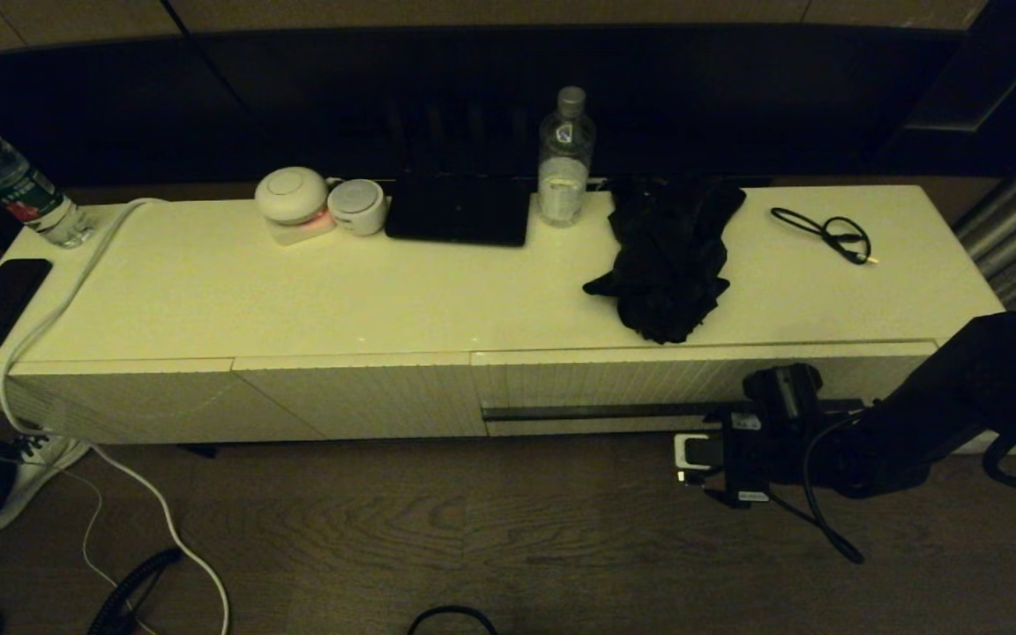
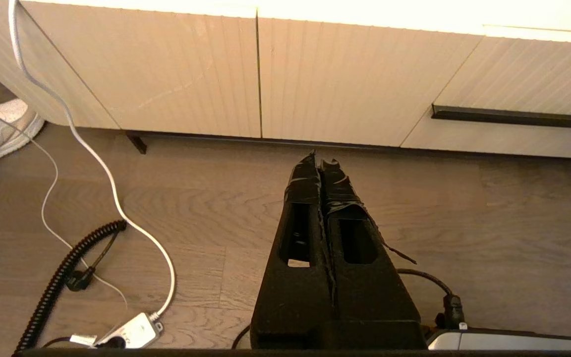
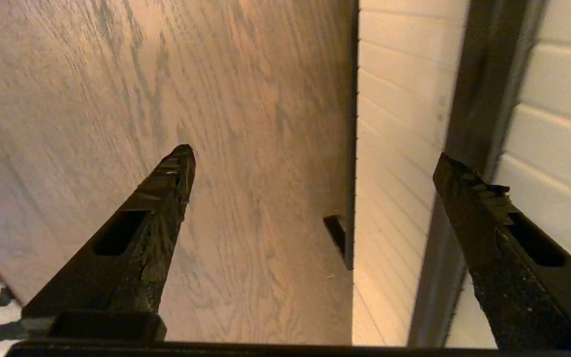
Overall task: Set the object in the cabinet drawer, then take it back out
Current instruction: Open the drawer
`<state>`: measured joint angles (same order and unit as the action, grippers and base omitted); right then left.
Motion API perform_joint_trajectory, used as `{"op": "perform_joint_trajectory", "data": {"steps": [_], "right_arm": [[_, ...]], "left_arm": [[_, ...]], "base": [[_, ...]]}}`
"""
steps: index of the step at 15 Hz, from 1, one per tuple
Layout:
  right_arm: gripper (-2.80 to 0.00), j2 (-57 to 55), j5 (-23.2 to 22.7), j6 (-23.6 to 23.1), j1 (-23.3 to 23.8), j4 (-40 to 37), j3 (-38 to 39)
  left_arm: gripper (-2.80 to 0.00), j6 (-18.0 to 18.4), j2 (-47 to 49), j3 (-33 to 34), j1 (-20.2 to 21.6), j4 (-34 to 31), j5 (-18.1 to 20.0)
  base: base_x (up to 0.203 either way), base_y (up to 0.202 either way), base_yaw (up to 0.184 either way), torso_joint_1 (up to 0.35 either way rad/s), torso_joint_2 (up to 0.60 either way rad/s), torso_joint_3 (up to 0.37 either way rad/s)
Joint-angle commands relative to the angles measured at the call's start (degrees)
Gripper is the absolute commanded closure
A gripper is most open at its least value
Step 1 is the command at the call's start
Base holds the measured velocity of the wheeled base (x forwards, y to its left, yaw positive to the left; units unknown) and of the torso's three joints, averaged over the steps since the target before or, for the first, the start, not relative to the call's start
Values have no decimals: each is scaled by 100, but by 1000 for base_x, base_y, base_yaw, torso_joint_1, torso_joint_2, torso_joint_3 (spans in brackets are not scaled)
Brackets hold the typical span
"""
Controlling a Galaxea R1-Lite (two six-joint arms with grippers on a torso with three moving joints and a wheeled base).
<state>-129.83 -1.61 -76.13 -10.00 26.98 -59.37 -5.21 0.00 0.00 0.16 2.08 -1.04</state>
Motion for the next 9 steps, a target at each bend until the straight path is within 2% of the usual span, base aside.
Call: {"op": "perform_joint_trajectory", "data": {"steps": [1, 7, 9], "right_arm": [[-280, -37, -6, -39, 2, 20, 85], [-280, 117, -19, -19, -14, 73, 240], [-280, 404, -273, -39, -79, 128, 441]], "left_arm": [[0, -7, -9, 4, 2, 2, -2], [0, -7, -9, 0, 2, 2, -2], [0, -7, -9, 0, 2, 2, -2]], "base": [[0, 0, 0, 0, 0, 0], [0, 0, 0, 0, 0, 0], [0, 0, 0, 0, 0, 0]]}}
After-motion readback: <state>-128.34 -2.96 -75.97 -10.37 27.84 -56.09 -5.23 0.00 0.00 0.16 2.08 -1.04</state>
